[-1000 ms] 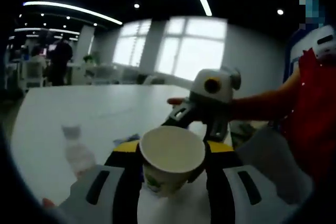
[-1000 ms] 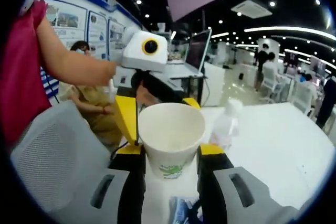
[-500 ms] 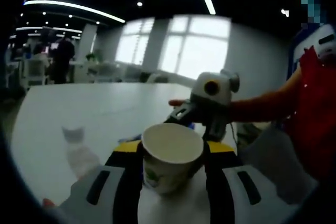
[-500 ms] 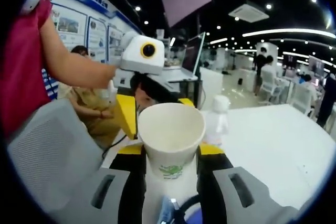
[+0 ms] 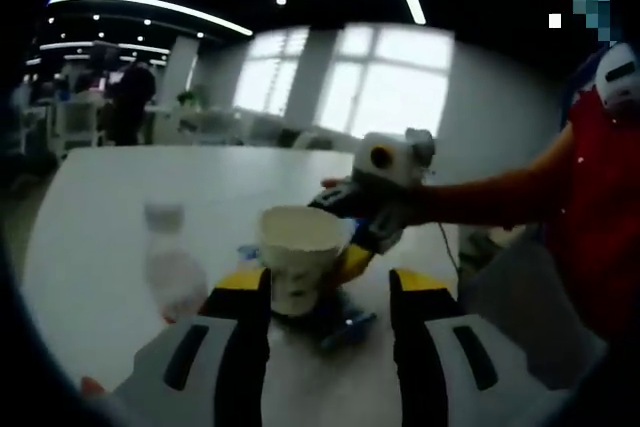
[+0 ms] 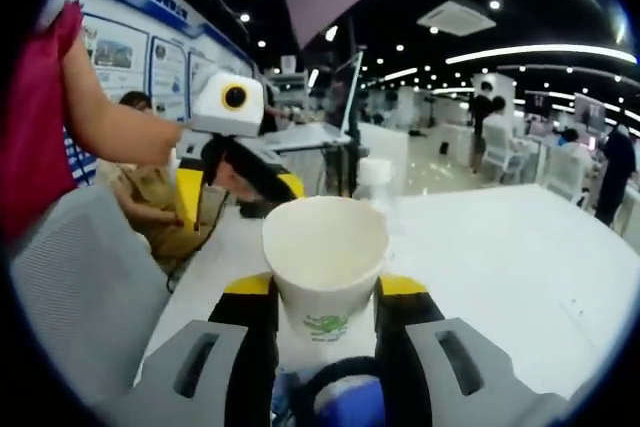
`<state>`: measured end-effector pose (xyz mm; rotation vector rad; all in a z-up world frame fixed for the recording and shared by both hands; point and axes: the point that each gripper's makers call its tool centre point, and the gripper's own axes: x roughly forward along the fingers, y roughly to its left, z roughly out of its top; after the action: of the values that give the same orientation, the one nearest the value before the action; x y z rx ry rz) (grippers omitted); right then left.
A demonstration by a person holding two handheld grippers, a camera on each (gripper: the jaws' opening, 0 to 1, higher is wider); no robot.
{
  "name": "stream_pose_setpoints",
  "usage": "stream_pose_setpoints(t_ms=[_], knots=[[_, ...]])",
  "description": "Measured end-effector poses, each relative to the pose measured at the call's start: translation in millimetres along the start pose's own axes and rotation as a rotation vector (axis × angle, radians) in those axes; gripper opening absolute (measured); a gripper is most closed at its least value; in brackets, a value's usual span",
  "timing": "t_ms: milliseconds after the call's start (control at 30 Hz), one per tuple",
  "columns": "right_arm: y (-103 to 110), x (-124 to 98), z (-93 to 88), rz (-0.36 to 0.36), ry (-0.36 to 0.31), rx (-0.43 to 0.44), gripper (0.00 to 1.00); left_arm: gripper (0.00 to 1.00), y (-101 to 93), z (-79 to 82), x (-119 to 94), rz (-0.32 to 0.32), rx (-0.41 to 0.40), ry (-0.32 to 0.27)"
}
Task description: Arrange the tabletop items into an orderly group along one side of the table until the central work area is clear of visible clutter.
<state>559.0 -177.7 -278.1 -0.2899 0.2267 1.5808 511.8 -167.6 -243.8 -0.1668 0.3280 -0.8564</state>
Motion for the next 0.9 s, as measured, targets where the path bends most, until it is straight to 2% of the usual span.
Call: stream_pose_setpoints(t_ms=[333, 433, 567, 667, 767, 900], knots=[[-33, 16, -20.9, -0.048, 0.002, 0.018, 0.37, 0.45, -6.7, -9.3, 1, -0.010, 0.010, 0.032], [-39, 22, -28.7, -0.050, 0.009, 0.031, 0.37, 0.45, -10.2, -12.2, 3, -0.018, 0.020, 0.049], [-43, 28, -37.3, -0.046, 0.017, 0.046, 0.37, 0.52, -12.5, -16.7, 4, -0.016, 0.043, 0.066], [-44, 31, -41.4, -0.042, 0.022, 0.049, 0.37, 0.53, -16.9, -23.8, 5, -0.021, 0.054, 0.092], [-45, 33, -44.2, -0.038, 0.026, 0.043, 0.37, 0.60, -20.3, -28.9, 6, -0.016, 0.063, 0.102], [-49, 35, -47.8, -0.037, 0.026, 0.045, 0.37, 0.78, -28.6, -34.4, 9, -0.016, 0.087, 0.111]])
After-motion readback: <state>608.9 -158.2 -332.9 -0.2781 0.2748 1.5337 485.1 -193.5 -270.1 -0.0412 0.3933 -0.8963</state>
